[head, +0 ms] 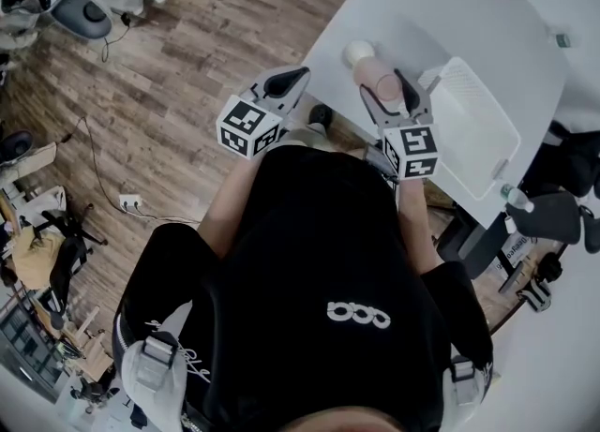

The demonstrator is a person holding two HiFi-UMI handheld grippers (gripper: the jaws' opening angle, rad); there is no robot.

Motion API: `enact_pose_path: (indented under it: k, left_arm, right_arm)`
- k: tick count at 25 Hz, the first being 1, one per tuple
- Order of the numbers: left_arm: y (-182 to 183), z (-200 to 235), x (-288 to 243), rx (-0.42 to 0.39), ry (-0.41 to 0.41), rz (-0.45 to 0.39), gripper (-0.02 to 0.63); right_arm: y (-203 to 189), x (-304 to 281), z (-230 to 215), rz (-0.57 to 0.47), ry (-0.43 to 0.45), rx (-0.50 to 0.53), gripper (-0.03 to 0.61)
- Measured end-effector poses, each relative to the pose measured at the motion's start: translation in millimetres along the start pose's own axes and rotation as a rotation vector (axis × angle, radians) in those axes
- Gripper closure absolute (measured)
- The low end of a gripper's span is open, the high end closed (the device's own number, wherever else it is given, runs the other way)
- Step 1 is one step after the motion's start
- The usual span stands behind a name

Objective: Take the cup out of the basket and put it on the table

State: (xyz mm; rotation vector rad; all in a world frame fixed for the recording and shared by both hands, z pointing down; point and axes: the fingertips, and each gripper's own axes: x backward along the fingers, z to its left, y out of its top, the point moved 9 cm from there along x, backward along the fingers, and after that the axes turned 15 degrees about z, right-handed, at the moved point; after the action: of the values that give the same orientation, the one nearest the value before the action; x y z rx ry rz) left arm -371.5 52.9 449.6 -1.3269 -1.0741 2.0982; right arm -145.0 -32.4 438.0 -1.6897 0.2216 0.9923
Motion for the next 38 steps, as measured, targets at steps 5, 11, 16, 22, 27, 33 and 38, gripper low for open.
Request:
enact_pose_path:
  k: [5,11,16,22,27,33,38]
  left_arm:
    - [5,-7,-11,-0.018,-0.035,0.013,0.606]
    - [14,-10,-26,-0.049,-0.087,0.029,0.606]
    - [18,-16,-38,-0.075,-0.116,0.041,0.606]
    - [23,-19,-39,-0.089,-0.131,0.038,0.606]
    - [22,-17,-42,-0.088,-0.130,0.040,0.606]
    - [20,-15,-39,-0.087,-0.129,0.040,0.604]
    - [20,-13,-40,-0.091,-0.126,0.037,0.604]
  right_arm:
    - [-25,13,12,0.039,-0.009,-0.039,0.279]
    - [-46,15,18,0.068,-0.022,-0.101,0.279]
    - [-54,19,14,0.067,-0.038,-0.120,0.279]
    - [-54,21,14,0.069,-0.050,-0.130,0.279]
    - [-56,18,10,0.069,-0.052,-0.132,0.279]
    - [-52,16,12,0.068,-0.049,-0.129,0.279]
    - [-52,13,11,0.063,-0.052,-0.134,0.279]
